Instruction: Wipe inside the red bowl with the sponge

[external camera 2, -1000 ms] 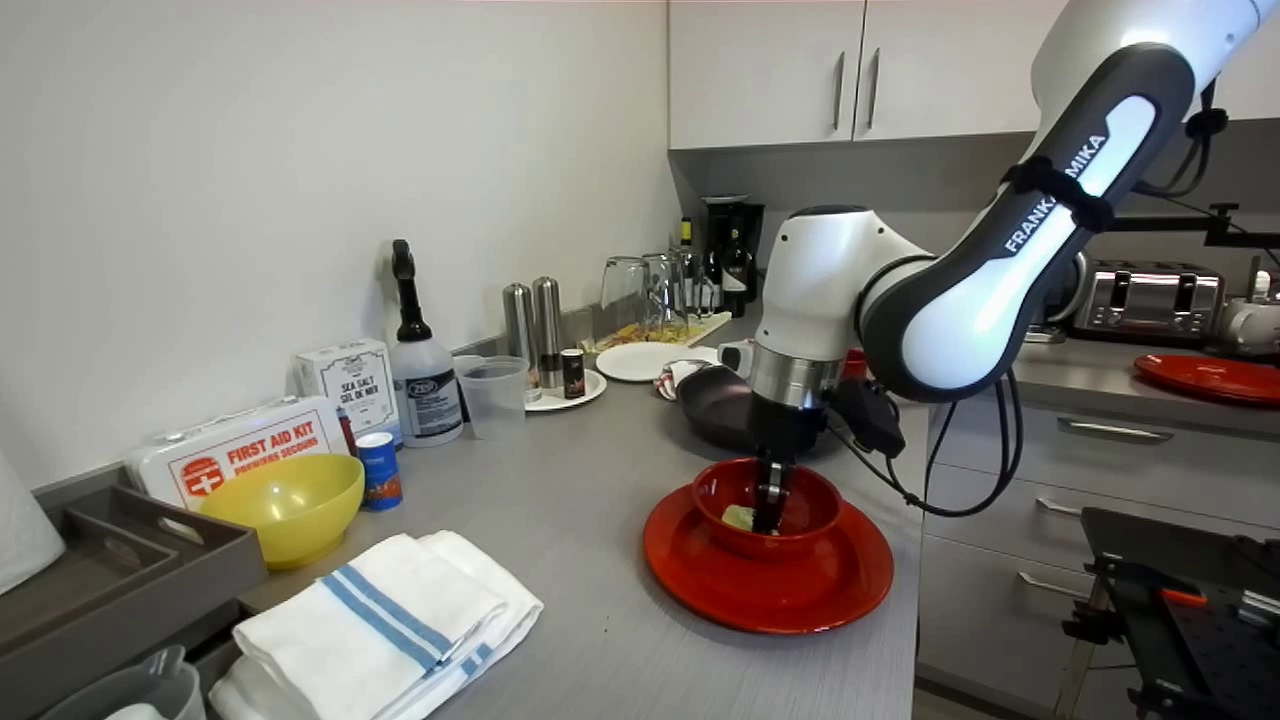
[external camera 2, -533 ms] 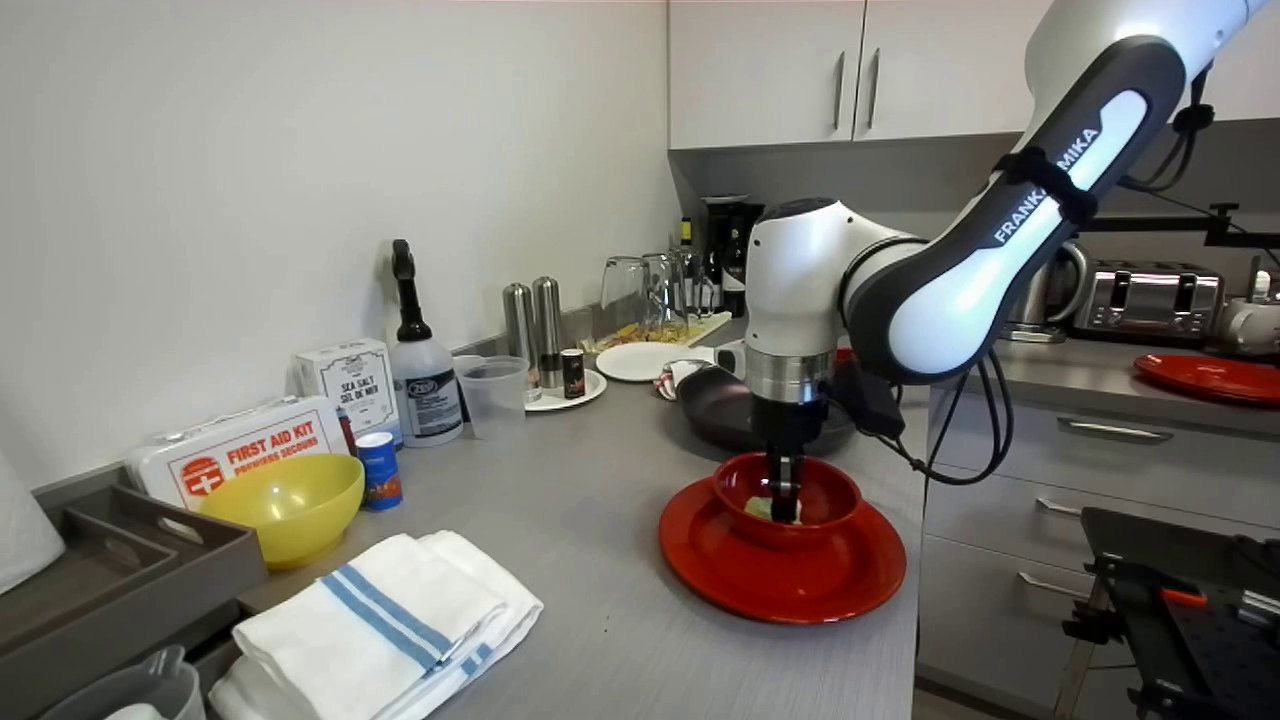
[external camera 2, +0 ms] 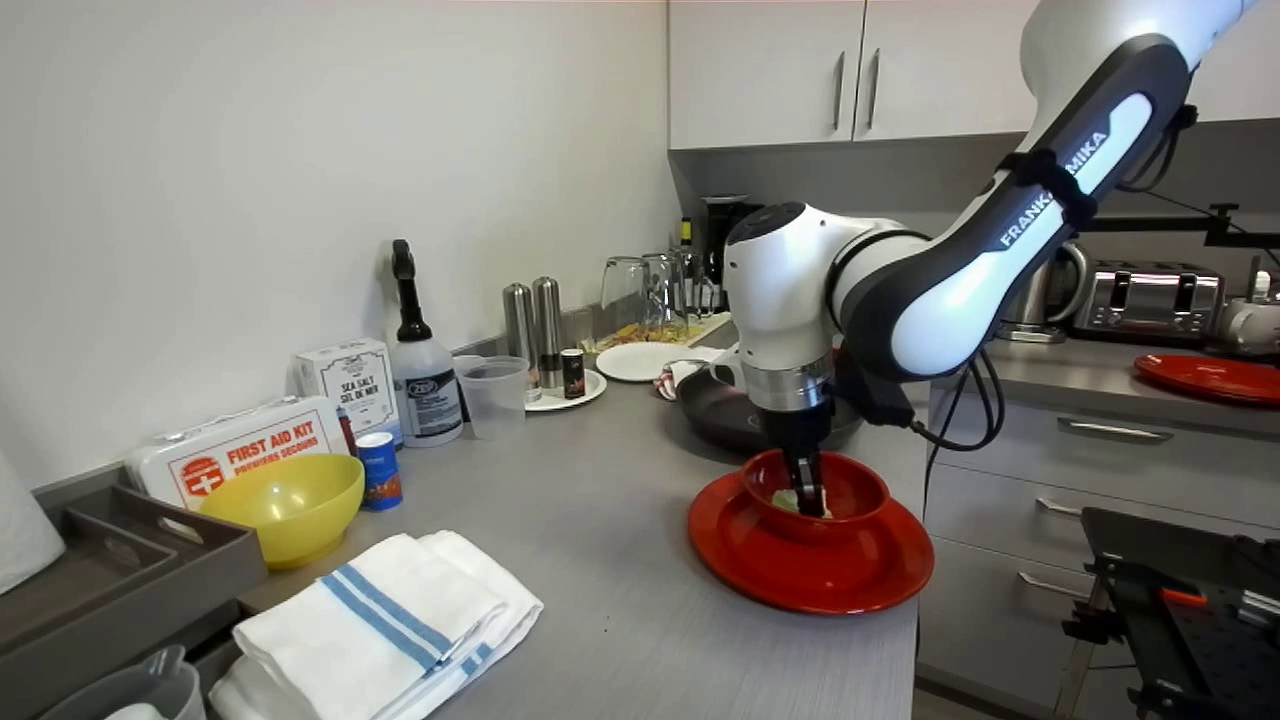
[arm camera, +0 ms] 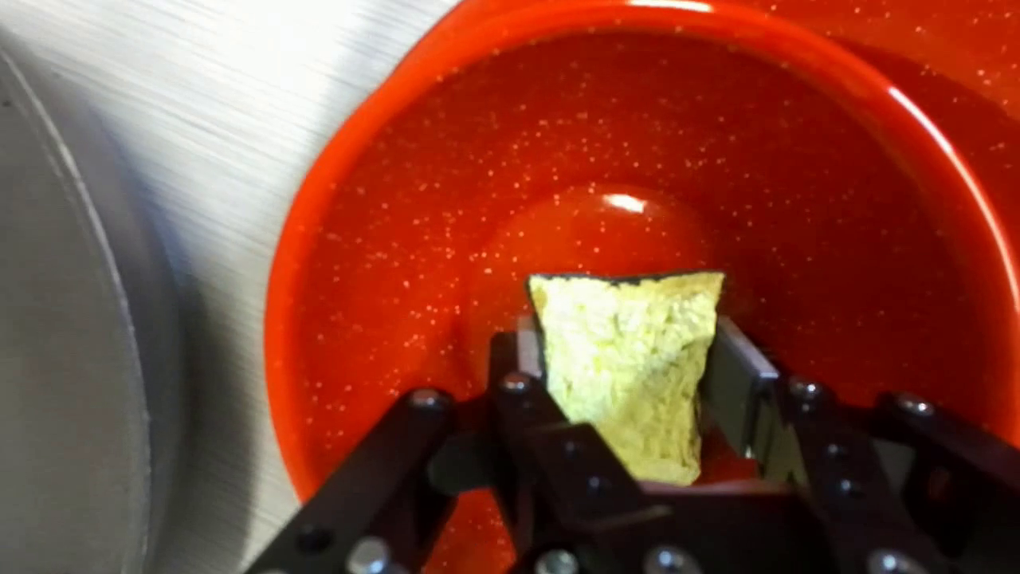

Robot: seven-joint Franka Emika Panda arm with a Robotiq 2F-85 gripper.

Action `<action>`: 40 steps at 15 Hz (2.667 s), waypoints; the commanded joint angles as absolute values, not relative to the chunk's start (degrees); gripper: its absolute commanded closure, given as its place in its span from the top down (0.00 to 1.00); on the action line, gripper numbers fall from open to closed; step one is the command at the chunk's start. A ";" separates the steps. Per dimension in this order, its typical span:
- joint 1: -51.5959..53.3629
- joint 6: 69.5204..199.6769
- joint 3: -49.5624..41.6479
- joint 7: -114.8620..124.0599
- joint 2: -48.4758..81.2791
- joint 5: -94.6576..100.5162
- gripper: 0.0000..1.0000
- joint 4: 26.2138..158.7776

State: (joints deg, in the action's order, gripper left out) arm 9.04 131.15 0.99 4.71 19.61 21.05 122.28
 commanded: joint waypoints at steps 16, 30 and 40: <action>5.82 145.38 5.41 1.74 19.79 5.13 0.25 121.01; 3.78 162.73 4.54 2.23 19.27 1.86 0.25 124.77; 3.71 162.17 3.04 3.35 19.19 2.28 0.25 128.70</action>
State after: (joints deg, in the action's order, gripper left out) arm 3.42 161.62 3.45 3.28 20.55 3.39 126.67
